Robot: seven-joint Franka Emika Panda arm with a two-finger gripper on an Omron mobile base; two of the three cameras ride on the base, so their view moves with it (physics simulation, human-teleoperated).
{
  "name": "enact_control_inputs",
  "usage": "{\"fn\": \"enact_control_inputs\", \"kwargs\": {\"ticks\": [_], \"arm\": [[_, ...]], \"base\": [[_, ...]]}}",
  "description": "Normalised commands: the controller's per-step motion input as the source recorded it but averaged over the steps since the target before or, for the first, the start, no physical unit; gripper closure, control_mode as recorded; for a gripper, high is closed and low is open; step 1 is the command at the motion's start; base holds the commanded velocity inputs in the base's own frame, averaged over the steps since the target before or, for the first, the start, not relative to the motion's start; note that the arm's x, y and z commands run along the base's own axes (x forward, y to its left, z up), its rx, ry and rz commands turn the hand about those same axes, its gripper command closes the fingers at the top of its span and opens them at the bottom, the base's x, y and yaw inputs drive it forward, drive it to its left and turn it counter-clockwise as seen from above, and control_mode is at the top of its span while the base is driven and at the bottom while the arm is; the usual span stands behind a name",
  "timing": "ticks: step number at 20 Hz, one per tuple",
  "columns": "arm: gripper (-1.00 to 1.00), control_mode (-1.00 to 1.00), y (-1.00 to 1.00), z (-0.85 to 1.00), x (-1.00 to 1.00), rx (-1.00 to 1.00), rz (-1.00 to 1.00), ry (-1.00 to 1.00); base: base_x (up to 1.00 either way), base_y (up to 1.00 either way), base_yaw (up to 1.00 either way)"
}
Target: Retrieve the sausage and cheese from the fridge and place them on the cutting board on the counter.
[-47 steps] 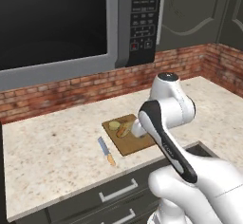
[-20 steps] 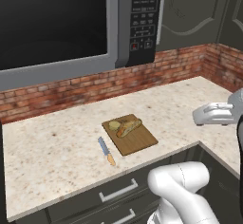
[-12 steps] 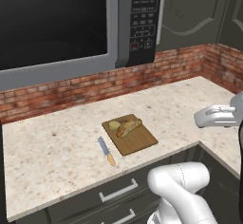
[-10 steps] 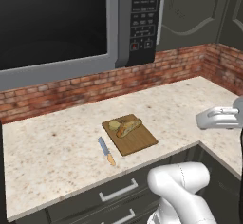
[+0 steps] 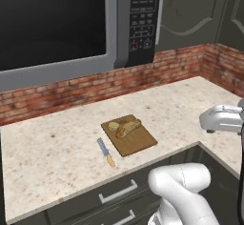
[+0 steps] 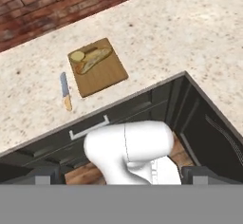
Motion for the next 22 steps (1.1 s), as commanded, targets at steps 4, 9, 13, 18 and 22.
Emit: {"fn": "enact_control_inputs", "kwargs": {"ticks": [4,9,13,18,22], "arm": [[-1.0,1.0,0.0,0.0,0.0,0.0,0.0,0.0],[-1.0,1.0,0.0,0.0,0.0,0.0,0.0,0.0],[-1.0,1.0,0.0,0.0,0.0,0.0,0.0,0.0],[-1.0,1.0,0.0,0.0,0.0,0.0,0.0,0.0],[-1.0,1.0,0.0,0.0,0.0,0.0,0.0,0.0]], "base": [[-0.54,0.05,0.0],[-0.94,0.09,0.05],[-0.46,0.01,0.22],[-0.69,-0.02,0.56],[-0.87,0.28,0.57]]}}
